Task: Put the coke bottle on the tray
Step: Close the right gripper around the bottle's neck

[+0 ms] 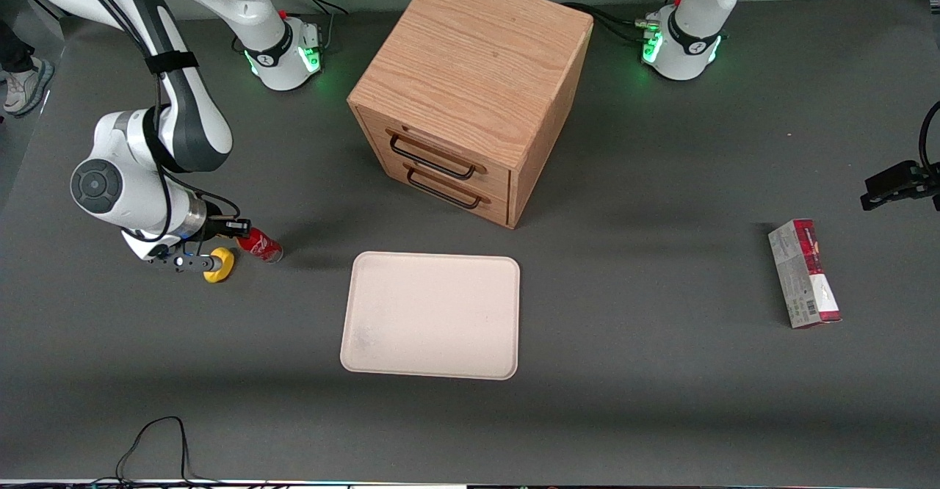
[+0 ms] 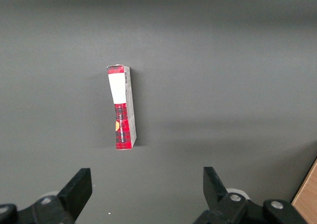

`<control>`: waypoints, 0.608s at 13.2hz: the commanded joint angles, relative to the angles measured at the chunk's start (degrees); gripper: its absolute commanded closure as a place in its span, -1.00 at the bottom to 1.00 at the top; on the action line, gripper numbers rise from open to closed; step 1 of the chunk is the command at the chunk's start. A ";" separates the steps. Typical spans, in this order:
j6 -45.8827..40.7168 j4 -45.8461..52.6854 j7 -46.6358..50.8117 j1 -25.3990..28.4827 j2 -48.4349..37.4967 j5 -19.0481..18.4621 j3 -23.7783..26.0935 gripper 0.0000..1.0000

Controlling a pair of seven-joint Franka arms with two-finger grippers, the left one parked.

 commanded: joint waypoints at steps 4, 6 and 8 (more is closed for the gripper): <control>-4.22 0.64 -0.45 0.27 -1.87 -1.18 -0.26 1.00; -11.59 4.41 -0.45 0.10 -3.19 -1.09 -0.26 1.00; -19.42 9.59 -0.28 -0.08 -4.16 -0.39 -0.35 1.00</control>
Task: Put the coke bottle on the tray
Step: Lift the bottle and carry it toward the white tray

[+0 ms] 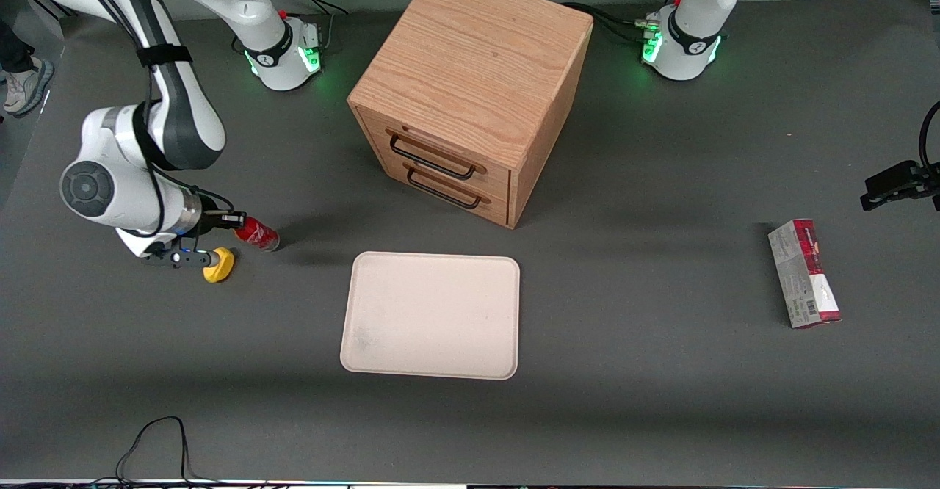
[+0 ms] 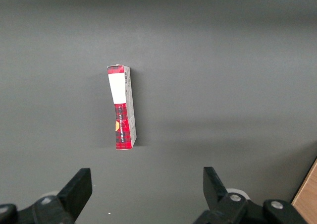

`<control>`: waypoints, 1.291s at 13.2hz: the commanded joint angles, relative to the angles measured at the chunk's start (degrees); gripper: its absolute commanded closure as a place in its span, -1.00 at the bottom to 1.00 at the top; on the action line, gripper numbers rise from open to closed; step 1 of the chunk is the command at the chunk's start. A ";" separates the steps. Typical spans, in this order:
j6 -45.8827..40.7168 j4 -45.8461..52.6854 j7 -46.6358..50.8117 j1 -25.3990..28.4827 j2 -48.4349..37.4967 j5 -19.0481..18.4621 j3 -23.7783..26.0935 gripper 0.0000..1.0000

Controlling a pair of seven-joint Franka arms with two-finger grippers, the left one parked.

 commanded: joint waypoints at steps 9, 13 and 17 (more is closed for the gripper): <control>-31.09 35.60 3.85 -0.30 4.79 2.87 -0.32 1.00; -31.89 48.15 5.69 0.14 14.09 2.51 -0.15 1.00; -30.32 65.31 8.58 2.51 28.42 2.69 1.17 1.00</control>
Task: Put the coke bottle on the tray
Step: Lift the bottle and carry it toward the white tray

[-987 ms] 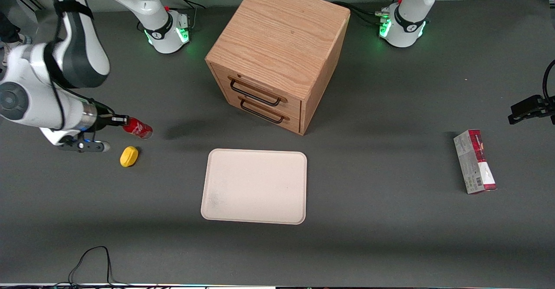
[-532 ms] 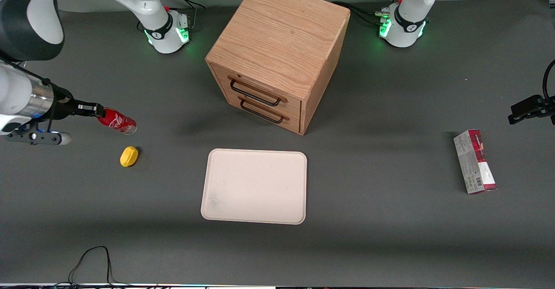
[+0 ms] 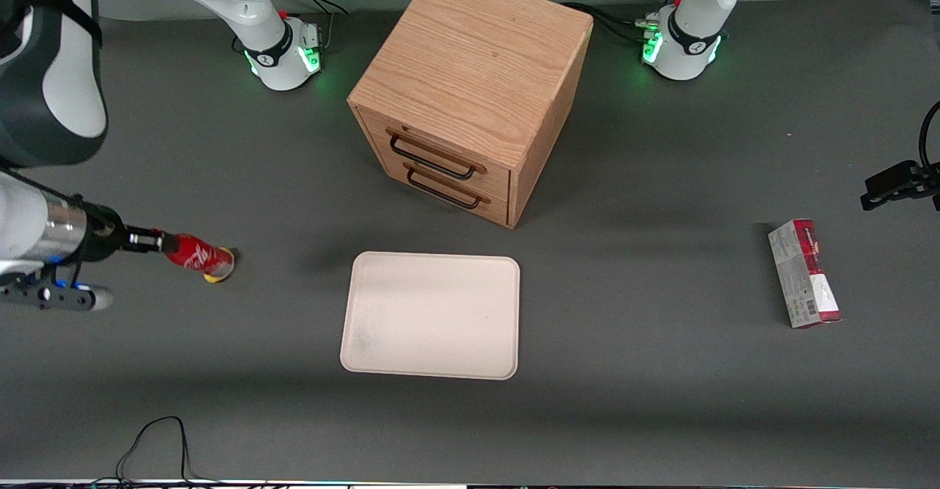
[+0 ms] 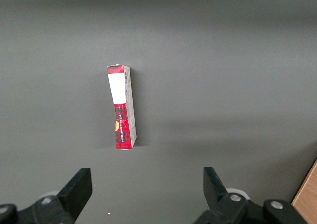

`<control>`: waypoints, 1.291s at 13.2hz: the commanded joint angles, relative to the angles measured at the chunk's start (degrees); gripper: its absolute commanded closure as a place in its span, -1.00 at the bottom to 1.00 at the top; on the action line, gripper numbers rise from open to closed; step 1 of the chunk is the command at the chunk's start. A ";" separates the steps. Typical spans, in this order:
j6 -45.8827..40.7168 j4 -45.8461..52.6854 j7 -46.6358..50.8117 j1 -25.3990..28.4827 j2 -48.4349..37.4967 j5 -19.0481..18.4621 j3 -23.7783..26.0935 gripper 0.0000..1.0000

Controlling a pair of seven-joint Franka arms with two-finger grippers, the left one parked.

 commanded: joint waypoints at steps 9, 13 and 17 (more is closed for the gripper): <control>15.93 13.33 11.36 8.61 18.43 0.30 0.26 1.00; 17.43 13.24 15.50 10.28 19.84 0.39 0.35 1.00; 17.52 13.24 18.66 12.30 21.60 0.30 0.79 1.00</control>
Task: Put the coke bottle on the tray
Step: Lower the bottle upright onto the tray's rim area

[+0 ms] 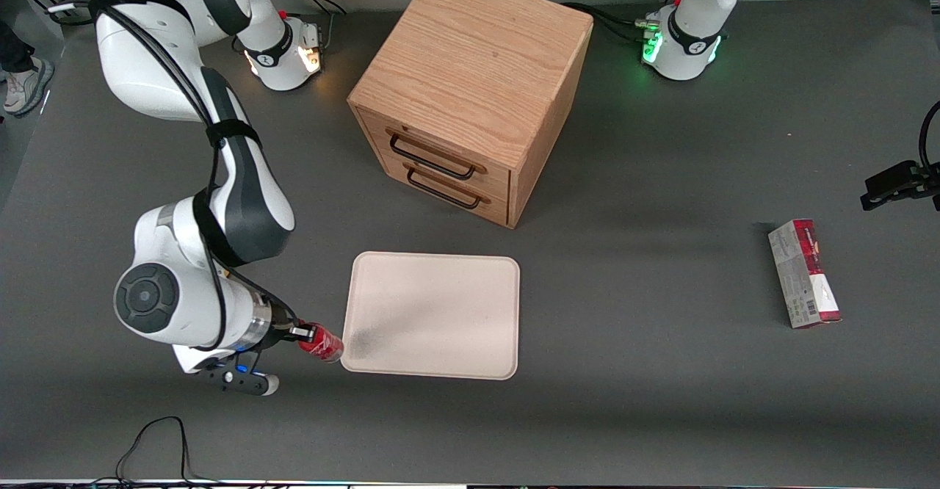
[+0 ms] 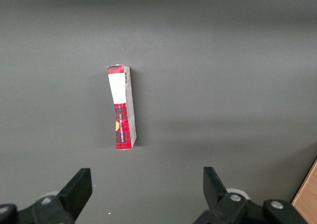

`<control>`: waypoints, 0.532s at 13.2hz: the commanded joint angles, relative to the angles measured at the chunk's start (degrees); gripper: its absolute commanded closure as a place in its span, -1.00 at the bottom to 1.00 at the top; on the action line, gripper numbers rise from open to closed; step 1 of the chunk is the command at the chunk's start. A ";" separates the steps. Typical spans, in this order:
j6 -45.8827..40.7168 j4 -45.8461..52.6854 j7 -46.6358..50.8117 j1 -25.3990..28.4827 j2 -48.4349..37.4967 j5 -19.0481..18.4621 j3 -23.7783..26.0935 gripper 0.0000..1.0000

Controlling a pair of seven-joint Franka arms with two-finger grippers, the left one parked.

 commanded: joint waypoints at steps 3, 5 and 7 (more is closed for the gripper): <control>0.74 2.74 4.94 2.62 3.36 0.29 -0.03 1.00; 0.75 2.74 4.94 2.62 4.33 0.29 -0.03 1.00; 0.83 2.56 4.95 2.62 4.60 0.29 -0.03 1.00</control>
